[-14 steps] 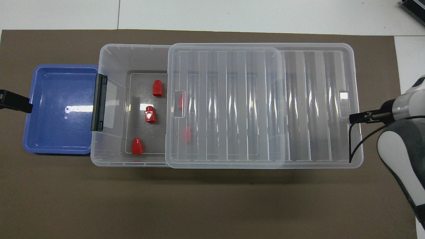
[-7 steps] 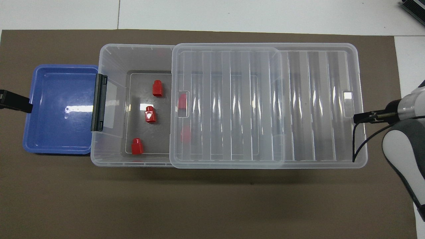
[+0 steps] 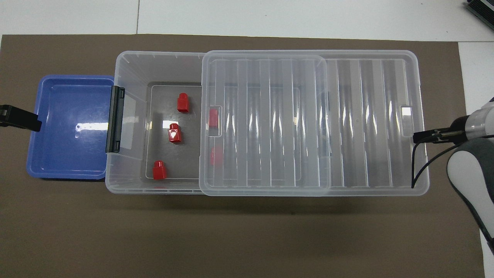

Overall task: Place red block in blue tray from box
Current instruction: 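Slide the clear lid away from the blue tray with the right gripper, then reach the left gripper into the box and grasp a red block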

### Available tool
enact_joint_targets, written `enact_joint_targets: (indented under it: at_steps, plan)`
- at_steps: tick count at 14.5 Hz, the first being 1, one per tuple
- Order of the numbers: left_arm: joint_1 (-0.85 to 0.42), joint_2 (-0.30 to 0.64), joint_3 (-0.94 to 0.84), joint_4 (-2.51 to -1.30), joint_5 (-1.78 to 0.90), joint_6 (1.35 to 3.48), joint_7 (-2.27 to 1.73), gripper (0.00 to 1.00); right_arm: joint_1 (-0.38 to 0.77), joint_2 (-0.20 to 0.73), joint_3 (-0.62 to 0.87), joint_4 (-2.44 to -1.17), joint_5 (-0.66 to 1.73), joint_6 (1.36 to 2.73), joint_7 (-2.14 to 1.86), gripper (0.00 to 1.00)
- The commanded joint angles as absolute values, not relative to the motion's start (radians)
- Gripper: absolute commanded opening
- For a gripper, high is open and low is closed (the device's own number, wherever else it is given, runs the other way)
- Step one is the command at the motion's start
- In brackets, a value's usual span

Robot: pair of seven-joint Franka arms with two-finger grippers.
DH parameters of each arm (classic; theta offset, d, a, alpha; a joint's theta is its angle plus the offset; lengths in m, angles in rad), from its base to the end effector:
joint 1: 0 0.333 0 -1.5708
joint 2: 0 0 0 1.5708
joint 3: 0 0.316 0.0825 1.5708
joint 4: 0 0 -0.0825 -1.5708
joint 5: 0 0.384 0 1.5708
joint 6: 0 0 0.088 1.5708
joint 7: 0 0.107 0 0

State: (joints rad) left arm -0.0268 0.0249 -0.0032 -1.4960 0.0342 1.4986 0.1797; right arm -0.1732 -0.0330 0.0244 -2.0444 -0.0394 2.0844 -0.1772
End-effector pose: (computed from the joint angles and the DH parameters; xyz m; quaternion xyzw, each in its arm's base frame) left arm 0.5552 -0.0128 0.6395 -0.9944 0.1036 0.0124 0.0161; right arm 0.5438 -0.0834 0.4621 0.9989 0.0232 0.0331 0.0236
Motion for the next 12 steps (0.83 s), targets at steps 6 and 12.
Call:
enact_joint_targets:
  at_steps: [6, 12]
  plan:
    - [-0.274, -0.032, -0.002, -1.687, 0.046, 1.782, -0.354, 1.0, -0.166, -0.052, 0.038, -1.951, -0.055, 1.978, -0.039, 1.0]
    - [-0.373, 0.057, 0.002, -1.886, 0.058, 2.101, -0.396, 1.0, -0.164, -0.052, 0.09, -1.758, -0.048, 1.764, 0.142, 1.0]
